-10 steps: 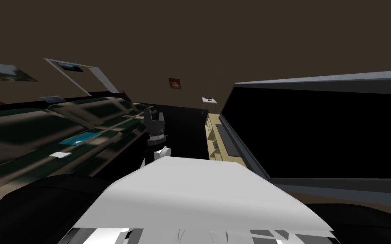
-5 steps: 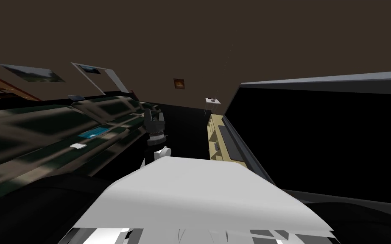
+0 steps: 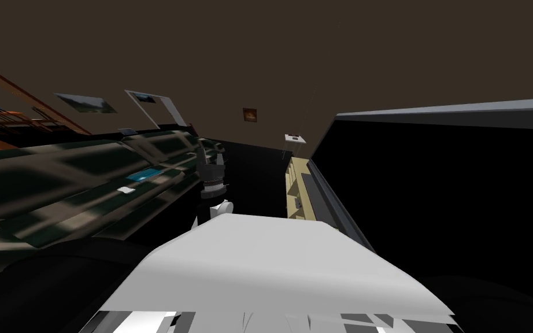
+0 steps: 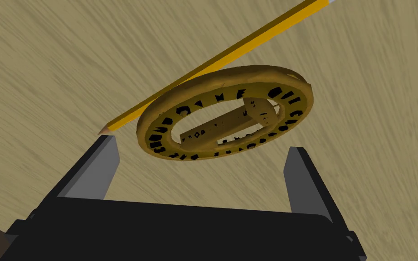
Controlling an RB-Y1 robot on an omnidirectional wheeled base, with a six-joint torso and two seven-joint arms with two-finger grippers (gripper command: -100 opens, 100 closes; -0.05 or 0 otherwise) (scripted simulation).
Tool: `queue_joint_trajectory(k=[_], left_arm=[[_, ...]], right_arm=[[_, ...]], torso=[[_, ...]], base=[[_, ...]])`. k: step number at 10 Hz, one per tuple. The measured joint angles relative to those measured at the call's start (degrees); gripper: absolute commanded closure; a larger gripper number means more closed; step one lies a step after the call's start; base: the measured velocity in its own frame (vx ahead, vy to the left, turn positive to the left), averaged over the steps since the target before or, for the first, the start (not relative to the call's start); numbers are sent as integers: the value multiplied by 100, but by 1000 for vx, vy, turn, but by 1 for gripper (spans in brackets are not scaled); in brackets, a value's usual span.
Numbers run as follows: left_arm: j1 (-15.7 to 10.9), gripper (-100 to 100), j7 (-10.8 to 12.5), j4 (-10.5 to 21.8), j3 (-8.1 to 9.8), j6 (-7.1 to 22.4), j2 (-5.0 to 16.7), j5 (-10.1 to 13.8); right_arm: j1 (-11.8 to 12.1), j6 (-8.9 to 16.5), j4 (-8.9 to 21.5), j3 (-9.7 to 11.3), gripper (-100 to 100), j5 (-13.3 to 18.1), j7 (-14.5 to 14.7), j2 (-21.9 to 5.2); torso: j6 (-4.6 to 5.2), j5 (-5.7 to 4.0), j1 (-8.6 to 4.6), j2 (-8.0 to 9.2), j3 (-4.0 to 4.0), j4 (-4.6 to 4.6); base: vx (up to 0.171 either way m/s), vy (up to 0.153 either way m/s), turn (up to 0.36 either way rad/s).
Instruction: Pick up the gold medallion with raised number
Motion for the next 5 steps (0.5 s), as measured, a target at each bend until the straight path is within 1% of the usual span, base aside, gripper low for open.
queue_joint_trajectory(k=[1,2,3,5], left_arm=[[0,0,0,0,0,0,0,0],[0,0,0,0,0,0,0,0],[0,0,0,0,0,0,0,0],[0,0,0,0,0,0,0,0]], right_arm=[[-64,-183,139,205,-100,-29,-168,28],[-71,-369,185,288,-100,-36,-336,37],[-69,-412,188,294,100,-36,-374,37],[-69,-416,184,288,100,-40,-377,34]], torso=[[0,1,8,5,3,1],[-1,3,14,7,5,2],[-1,4,15,7,5,2],[-2,-7,9,8,5,2]], base=[[-4,4,-16],[0,0,0],[0,0,0],[0,0,0]])
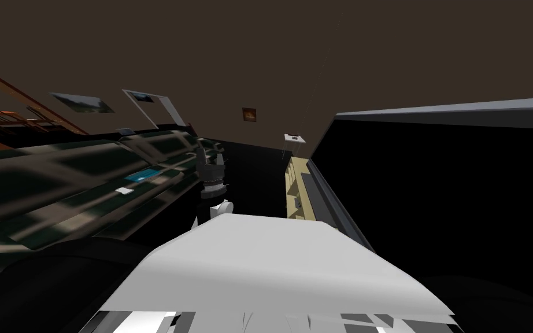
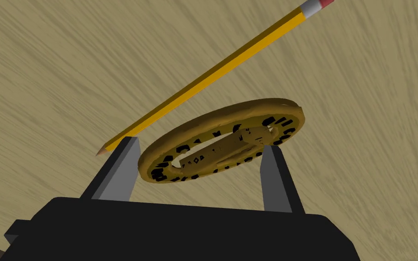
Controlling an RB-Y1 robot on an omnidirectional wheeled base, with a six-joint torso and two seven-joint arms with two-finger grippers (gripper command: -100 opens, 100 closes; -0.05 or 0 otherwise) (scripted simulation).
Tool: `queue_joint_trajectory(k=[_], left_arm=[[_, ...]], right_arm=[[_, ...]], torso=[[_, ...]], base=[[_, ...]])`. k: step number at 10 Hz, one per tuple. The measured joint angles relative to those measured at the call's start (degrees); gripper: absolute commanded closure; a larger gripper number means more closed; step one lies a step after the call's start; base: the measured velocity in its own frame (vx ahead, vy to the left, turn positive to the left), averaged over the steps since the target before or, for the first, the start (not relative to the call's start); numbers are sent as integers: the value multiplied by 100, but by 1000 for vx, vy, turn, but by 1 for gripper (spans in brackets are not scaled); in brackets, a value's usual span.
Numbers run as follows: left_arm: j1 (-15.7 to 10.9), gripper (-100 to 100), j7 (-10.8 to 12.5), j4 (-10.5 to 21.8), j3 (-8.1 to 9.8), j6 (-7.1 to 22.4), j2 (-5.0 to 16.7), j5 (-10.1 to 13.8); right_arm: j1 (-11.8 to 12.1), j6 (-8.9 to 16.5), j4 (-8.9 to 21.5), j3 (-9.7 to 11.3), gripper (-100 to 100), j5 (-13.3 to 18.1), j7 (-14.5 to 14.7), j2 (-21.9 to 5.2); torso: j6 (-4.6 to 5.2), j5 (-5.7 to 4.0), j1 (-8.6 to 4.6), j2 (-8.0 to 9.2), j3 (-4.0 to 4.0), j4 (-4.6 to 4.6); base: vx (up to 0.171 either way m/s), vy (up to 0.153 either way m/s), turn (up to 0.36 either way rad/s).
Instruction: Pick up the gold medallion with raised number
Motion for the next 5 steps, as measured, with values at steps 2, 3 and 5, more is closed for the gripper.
queue_joint_trajectory(k=[2,3,5], left_arm=[[0,0,0,0,0,0,0,0],[0,0,0,0,0,0,0,0],[2,0,0,-1,0,-1,-1,0]], right_arm=[[3,-1,5,-4,100,-3,-5,-8],[3,-4,4,-7,0,-5,-8,-10],[-210,89,137,-111,100,-92,93,85]], torso=[[-2,-12,-7,2,2,3],[-1,-19,-12,4,4,3],[16,-61,-37,22,17,12]], base=[[0,0,0],[0,0,0],[-42,49,-366]])
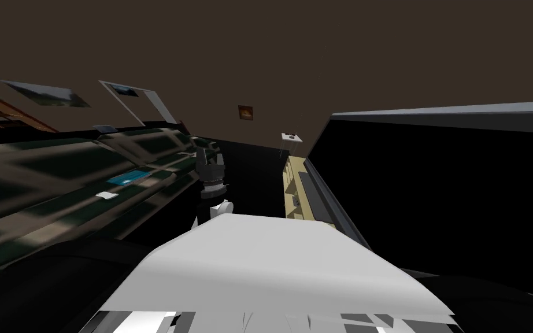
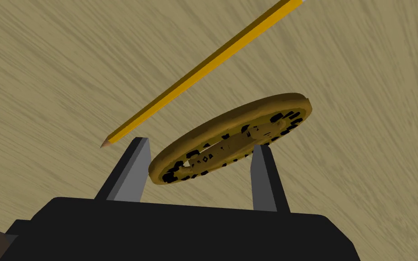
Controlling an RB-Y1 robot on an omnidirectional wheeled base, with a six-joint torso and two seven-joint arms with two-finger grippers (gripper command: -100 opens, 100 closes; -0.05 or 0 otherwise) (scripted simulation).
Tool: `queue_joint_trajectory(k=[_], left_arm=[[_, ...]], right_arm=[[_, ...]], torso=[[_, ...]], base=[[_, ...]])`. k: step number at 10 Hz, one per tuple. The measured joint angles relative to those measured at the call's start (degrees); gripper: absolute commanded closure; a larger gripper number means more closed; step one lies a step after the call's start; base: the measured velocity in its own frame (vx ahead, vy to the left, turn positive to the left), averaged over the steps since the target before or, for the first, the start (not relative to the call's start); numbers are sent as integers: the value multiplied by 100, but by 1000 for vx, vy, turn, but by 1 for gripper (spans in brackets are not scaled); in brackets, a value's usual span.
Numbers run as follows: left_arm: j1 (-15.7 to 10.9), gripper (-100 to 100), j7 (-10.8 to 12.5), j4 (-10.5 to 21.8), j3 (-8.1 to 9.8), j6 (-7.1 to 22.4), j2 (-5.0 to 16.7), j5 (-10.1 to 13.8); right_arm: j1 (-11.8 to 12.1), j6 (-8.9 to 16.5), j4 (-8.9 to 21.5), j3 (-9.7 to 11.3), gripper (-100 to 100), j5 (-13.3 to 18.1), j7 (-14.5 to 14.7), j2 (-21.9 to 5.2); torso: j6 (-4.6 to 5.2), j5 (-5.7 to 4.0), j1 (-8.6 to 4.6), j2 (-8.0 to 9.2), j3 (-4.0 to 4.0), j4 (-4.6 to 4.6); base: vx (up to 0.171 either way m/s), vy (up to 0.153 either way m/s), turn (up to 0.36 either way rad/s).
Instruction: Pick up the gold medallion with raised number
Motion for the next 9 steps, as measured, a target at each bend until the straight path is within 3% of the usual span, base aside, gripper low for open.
queue_joint_trajectory(k=[1,3,4,7,9], left_arm=[[-2,0,0,1,-1,0,0,0],[-2,0,0,1,0,1,1,0],[-2,0,0,1,0,1,1,0],[-2,0,0,1,0,1,1,0],[-2,0,0,1,0,1,1,0]], right_arm=[[-350,69,262,68,100,-92,94,75],[-435,369,188,-153,100,-71,377,154],[-403,471,144,-241,100,-51,526,162],[-917,968,374,-608,100,-194,972,372],[-972,1195,393,-680,100,-171,1296,409]], torso=[[-20,-37,-45,12,15,18],[-34,-51,-99,4,13,19],[-33,-54,-110,0,9,16],[-43,-85,-153,8,17,24],[-44,-90,-178,-4,8,18]], base=[[-31,41,4],[2,-6,38],[-28,5,-357],[-30,28,-114],[8,-11,8]])
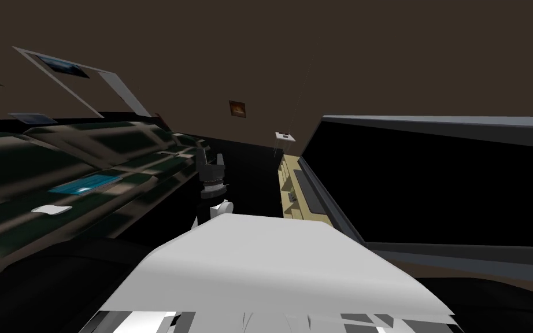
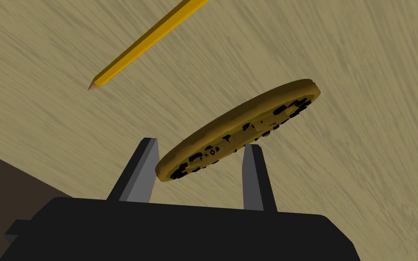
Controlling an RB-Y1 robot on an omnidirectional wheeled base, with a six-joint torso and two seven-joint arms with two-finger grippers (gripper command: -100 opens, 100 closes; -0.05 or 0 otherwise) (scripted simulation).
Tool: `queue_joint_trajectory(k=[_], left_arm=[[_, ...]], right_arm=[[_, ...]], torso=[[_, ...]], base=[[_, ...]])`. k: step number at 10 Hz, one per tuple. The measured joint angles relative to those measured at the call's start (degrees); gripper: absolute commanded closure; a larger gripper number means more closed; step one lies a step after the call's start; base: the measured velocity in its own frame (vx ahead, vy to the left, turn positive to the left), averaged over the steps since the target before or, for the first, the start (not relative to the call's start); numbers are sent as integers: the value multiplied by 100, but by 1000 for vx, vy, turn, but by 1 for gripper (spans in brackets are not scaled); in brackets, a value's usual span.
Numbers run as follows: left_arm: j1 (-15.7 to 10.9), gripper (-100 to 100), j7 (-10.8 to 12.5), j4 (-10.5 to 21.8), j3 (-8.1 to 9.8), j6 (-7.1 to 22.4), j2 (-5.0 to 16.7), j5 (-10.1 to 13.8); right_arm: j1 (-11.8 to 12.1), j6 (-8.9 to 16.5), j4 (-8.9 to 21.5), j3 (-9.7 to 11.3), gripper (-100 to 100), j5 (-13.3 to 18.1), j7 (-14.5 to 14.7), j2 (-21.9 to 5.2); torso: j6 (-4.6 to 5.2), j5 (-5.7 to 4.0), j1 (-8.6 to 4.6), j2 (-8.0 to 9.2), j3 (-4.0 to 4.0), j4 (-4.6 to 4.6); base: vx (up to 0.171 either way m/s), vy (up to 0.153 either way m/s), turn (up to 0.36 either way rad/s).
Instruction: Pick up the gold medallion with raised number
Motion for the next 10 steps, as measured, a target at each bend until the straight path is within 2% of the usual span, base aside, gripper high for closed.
queue_joint_trajectory(k=[1,2,3,5,6,7,8,9,10], left_arm=[[0,0,0,0,0,0,0,0],[1,0,0,0,0,0,-1,0],[0,0,0,0,0,0,-1,0],[0,0,0,0,0,0,0,0],[0,0,0,0,0,0,0,0],[1,0,0,0,1,0,0,0],[0,0,0,0,0,0,0,0],[-1,0,0,0,0,0,0,0],[-1,0,0,0,0,0,0,0]], right_arm=[[-2,14,-1,1,100,-2,117,-7],[-139,105,139,-185,100,-42,269,152],[-387,196,334,-227,100,-175,453,214],[-571,514,293,-376,100,-141,779,235],[-587,627,274,-399,100,-129,915,235],[-711,849,307,-643,100,-111,1030,364],[-931,1006,488,-726,100,-228,1201,454],[-1106,1131,586,-713,100,-358,1407,431],[-1181,1247,600,-738,100,-357,1593,438]], torso=[[1,-4,-7,0,-1,-1],[18,-21,-28,12,3,-6],[19,-25,-44,20,6,-7],[9,-28,-63,13,3,-6],[13,-29,-69,10,0,-10],[26,-28,-60,13,-1,-14],[30,-33,-71,23,3,-18],[22,-33,-82,22,4,-14],[22,-37,-90,18,0,-17]], base=[[-40,16,-335],[-49,46,-327],[-27,28,-74],[2,-3,38],[-32,12,-398],[-50,36,-287],[-30,24,-50],[-6,-1,34],[4,-11,15]])
